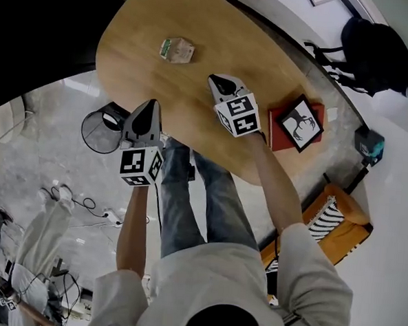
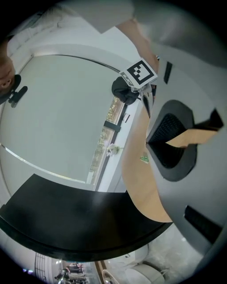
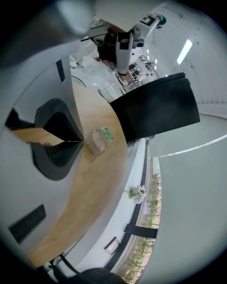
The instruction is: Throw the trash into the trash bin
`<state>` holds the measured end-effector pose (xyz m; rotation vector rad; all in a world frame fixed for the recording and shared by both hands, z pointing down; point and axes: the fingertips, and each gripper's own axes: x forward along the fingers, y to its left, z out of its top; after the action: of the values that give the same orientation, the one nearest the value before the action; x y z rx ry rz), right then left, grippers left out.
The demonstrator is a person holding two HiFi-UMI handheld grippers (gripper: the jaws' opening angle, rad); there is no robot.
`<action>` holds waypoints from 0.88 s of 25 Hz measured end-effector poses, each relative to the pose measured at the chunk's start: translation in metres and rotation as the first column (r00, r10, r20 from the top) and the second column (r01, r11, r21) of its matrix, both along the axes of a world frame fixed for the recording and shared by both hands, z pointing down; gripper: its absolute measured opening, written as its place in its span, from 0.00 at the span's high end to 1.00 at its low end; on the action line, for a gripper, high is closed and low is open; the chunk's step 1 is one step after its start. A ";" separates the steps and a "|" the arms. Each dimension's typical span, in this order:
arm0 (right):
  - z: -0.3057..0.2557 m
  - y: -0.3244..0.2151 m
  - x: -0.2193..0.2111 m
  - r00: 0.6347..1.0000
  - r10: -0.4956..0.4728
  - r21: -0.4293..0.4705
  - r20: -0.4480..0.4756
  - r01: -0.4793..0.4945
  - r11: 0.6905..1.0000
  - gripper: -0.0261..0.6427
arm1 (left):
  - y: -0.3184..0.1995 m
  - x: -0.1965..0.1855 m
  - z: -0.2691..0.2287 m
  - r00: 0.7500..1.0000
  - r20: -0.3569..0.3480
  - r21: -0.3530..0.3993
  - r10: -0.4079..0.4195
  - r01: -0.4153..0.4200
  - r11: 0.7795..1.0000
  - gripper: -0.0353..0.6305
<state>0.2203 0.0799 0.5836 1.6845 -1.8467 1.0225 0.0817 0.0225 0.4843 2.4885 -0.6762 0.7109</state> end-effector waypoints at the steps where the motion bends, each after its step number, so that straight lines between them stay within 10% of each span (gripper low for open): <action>1: 0.001 0.001 0.001 0.999 -0.026 -0.003 -0.025 0.026 1.000 0.92 | 0.001 0.003 0.000 1.000 0.002 0.000 0.005 -0.005 1.000 0.92; 10: 0.010 -0.016 -0.017 0.947 -0.300 -0.031 -0.112 0.298 0.954 0.91 | 0.000 -0.002 0.004 0.999 0.030 -0.007 -0.020 0.020 1.000 0.92; 14: 0.019 -0.031 -0.021 0.933 -0.348 -0.043 -0.087 0.346 0.937 0.56 | -0.005 -0.008 0.002 0.999 0.032 -0.004 -0.042 0.042 0.999 0.92; 22: 0.048 -0.061 -0.015 0.891 -0.424 -0.109 -0.165 0.411 0.905 0.49 | -0.013 -0.030 0.009 0.996 0.042 -0.011 -0.072 0.073 0.997 0.92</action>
<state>0.2056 0.0186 0.6316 1.2147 -1.9079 0.7143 0.0519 0.0100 0.4938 2.4309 -0.7708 0.7400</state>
